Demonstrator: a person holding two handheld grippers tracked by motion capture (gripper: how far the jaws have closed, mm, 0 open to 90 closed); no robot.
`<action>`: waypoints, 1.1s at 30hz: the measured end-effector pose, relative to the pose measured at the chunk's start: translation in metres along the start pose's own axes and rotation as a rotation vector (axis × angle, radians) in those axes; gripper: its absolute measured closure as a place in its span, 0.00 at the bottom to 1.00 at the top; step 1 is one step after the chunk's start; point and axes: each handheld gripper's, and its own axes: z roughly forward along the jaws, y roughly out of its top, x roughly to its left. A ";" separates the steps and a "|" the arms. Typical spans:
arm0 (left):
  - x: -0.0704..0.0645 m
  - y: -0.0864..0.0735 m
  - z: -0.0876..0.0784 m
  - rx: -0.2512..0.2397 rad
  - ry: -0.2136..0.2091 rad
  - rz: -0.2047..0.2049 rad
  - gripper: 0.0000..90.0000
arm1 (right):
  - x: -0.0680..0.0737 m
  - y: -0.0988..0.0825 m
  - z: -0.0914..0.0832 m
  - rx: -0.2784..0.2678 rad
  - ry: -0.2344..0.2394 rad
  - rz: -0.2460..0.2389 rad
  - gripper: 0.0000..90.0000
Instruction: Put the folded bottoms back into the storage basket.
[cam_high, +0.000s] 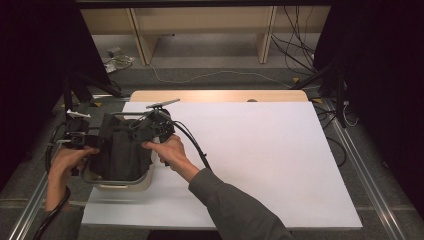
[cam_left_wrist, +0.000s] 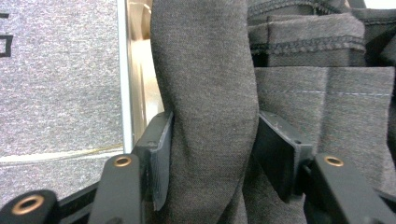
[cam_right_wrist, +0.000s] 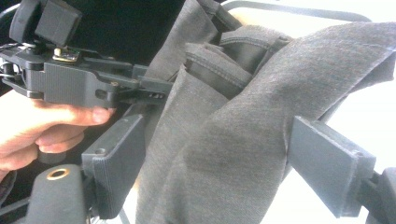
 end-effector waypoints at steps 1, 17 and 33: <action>0.000 0.000 0.000 -0.003 0.001 0.000 0.53 | -0.001 0.000 -0.001 -0.001 -0.003 -0.002 0.23; 0.003 0.002 -0.016 -0.096 0.009 -0.016 0.42 | -0.014 -0.002 -0.021 -0.022 -0.017 -0.007 0.20; 0.008 0.001 -0.001 -0.133 -0.005 -0.065 0.85 | -0.036 -0.012 -0.042 -0.035 -0.035 0.019 0.21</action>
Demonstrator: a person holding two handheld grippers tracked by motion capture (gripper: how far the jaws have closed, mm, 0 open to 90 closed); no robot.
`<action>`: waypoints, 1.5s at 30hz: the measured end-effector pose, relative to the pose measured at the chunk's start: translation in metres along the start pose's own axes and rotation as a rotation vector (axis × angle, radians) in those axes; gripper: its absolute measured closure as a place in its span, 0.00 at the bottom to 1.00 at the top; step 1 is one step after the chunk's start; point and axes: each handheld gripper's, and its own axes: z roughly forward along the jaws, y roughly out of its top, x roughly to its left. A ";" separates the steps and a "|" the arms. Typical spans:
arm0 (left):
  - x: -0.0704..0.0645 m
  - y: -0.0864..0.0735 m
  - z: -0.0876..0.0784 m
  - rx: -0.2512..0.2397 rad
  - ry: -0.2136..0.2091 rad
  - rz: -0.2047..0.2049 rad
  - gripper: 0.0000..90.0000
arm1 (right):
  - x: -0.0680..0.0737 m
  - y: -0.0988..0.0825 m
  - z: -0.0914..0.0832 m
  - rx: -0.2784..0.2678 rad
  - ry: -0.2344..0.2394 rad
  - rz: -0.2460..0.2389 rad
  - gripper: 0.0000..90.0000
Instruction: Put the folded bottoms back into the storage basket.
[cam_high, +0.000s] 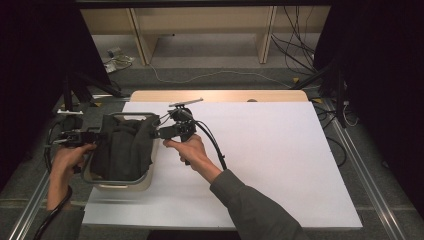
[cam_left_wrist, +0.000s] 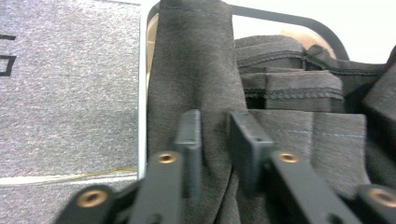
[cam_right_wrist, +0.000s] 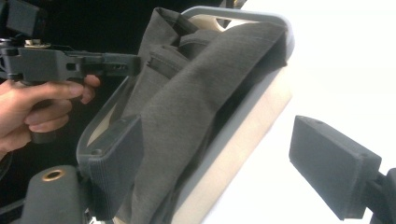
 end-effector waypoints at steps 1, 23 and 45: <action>-0.001 0.000 0.002 0.005 0.015 0.003 0.89 | -0.001 0.000 -0.001 0.000 0.001 0.000 0.21; -0.024 -0.013 0.063 0.212 0.204 0.113 0.99 | -0.025 -0.020 -0.051 -0.027 -0.023 -0.030 0.21; -0.022 0.002 0.026 0.137 0.130 0.052 0.59 | -0.042 -0.038 -0.091 -0.082 -0.041 -0.053 0.21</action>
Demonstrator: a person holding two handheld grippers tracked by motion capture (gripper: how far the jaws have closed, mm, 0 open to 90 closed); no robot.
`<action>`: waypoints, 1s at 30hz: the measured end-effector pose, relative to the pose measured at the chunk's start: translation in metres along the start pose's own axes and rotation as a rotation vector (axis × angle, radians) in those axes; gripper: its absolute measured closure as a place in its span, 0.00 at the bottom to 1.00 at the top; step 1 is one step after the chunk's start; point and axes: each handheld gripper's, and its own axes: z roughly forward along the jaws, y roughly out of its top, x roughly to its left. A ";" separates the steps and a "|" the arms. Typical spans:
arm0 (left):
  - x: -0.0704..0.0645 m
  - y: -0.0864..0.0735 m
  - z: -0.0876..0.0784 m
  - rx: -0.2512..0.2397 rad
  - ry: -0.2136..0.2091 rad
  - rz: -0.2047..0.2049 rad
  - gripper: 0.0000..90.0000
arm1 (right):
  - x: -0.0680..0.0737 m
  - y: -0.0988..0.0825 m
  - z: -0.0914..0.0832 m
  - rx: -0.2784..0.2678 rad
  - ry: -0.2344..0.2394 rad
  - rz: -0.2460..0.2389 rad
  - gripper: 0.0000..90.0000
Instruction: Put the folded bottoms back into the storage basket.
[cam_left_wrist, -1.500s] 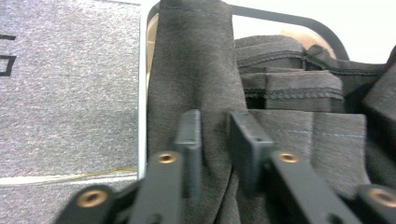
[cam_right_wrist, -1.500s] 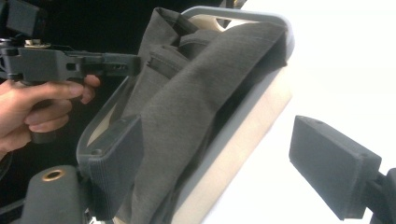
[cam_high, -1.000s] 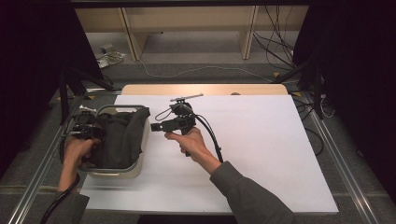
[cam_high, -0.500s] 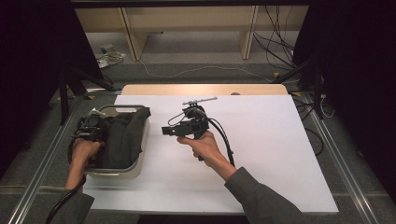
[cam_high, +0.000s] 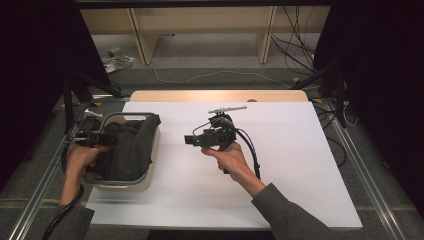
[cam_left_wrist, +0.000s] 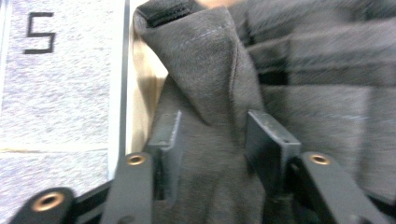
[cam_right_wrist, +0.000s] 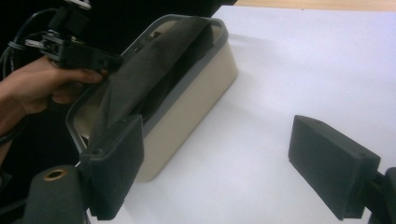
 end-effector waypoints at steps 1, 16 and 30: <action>0.001 0.001 -0.002 -0.007 -0.013 -0.009 0.55 | -0.002 -0.001 -0.003 -0.006 -0.008 -0.001 0.21; -0.006 0.006 -0.021 -0.081 -0.110 -0.053 0.35 | -0.029 -0.010 -0.028 -0.045 -0.041 0.033 0.21; -0.038 0.013 -0.036 -0.100 -0.190 0.007 0.30 | -0.054 -0.028 -0.049 -0.059 -0.073 0.078 0.21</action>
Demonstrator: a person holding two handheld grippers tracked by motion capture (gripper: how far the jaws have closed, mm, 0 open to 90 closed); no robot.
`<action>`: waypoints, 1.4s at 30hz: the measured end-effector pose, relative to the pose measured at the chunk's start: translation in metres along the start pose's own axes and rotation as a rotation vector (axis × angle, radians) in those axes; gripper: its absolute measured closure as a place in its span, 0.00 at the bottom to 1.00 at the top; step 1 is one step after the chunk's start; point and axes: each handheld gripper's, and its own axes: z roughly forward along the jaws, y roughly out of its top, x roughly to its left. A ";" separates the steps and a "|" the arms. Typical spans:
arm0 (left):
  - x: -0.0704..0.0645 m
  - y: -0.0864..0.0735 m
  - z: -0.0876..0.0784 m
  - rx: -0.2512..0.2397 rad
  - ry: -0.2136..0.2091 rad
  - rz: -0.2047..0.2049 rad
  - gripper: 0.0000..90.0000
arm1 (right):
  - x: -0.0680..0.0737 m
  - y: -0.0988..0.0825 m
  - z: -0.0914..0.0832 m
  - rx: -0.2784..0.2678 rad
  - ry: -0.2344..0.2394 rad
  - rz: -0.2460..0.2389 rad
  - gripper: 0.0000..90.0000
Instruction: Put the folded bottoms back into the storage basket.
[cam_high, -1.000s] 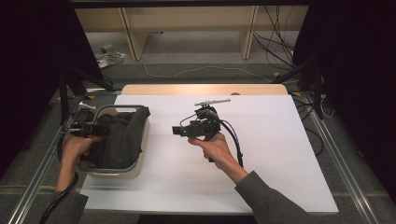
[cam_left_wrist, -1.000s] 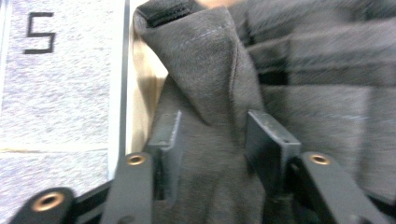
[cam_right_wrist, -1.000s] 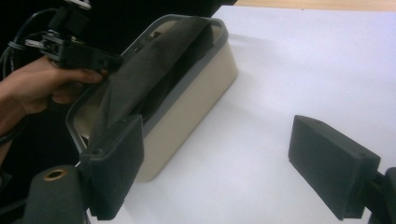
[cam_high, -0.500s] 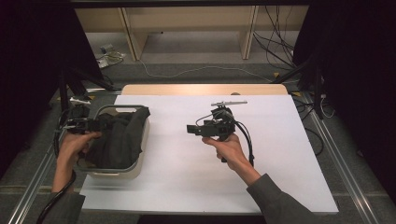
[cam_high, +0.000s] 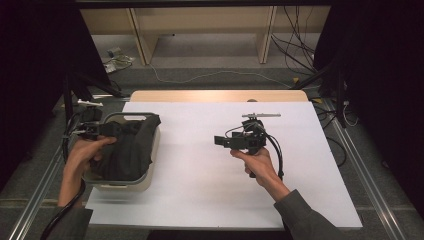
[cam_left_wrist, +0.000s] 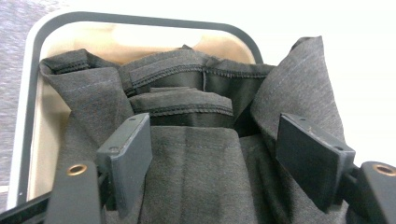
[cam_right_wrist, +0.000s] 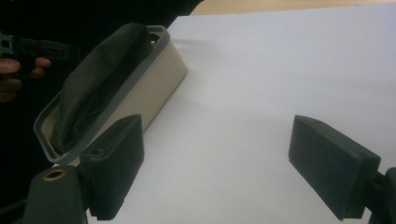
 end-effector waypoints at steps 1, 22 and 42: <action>-0.002 0.000 0.001 0.001 0.000 0.002 0.30 | -0.001 -0.001 0.000 0.002 -0.002 -0.002 0.21; -0.041 0.000 0.016 0.037 -0.062 0.099 0.32 | -0.013 -0.007 -0.006 0.007 -0.041 0.001 0.21; -0.040 -0.018 0.060 0.166 0.026 0.154 0.93 | -0.018 -0.008 -0.013 -0.003 -0.057 0.005 0.21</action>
